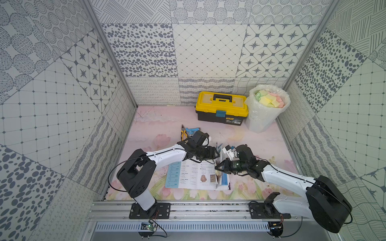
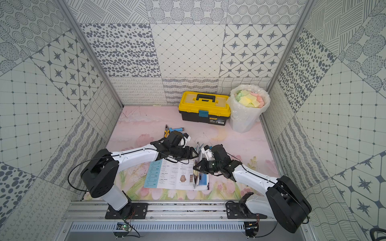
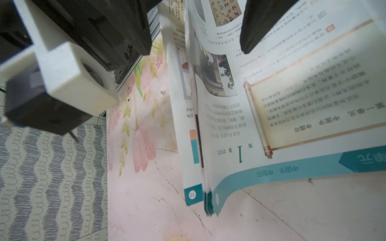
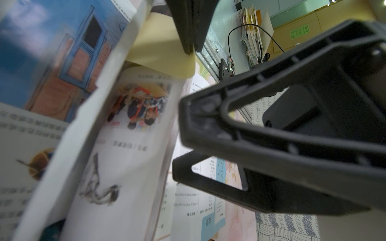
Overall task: Peel off the used sticky note
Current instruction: Turn the page of the book at the center of the board.
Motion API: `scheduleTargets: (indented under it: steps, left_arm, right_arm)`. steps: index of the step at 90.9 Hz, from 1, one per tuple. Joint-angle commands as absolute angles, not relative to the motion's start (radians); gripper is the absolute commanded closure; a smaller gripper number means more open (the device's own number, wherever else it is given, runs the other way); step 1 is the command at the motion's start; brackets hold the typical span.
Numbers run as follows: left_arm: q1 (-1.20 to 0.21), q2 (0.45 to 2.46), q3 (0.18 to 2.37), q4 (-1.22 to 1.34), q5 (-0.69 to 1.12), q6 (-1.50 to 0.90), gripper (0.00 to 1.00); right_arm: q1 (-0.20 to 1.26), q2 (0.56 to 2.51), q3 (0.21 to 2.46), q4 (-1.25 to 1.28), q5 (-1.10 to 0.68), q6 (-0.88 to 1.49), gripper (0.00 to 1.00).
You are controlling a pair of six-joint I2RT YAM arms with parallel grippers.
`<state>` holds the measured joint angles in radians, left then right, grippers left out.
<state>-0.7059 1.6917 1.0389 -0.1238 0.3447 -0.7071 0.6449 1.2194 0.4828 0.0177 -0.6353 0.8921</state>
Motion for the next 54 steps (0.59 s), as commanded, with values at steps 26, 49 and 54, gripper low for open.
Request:
scheduleTargets:
  steps: [26, 49, 54]
  left_arm:
    - [-0.716, 1.767, 1.102, -0.187, 0.29, -0.708, 0.59]
    - [-0.716, 1.749, 1.101, -0.228, 0.24, -0.685, 1.0]
    - [-0.716, 1.737, 1.099, -0.245, 0.221, -0.676, 1.0]
  right_arm:
    - [0.653, 1.213, 0.505, 0.048, -0.613, 0.896, 1.0]
    - [0.653, 1.188, 0.502, -0.007, -0.587, 0.869, 1.0]
    - [0.65, 1.177, 0.503, -0.029, -0.577, 0.859, 1.0]
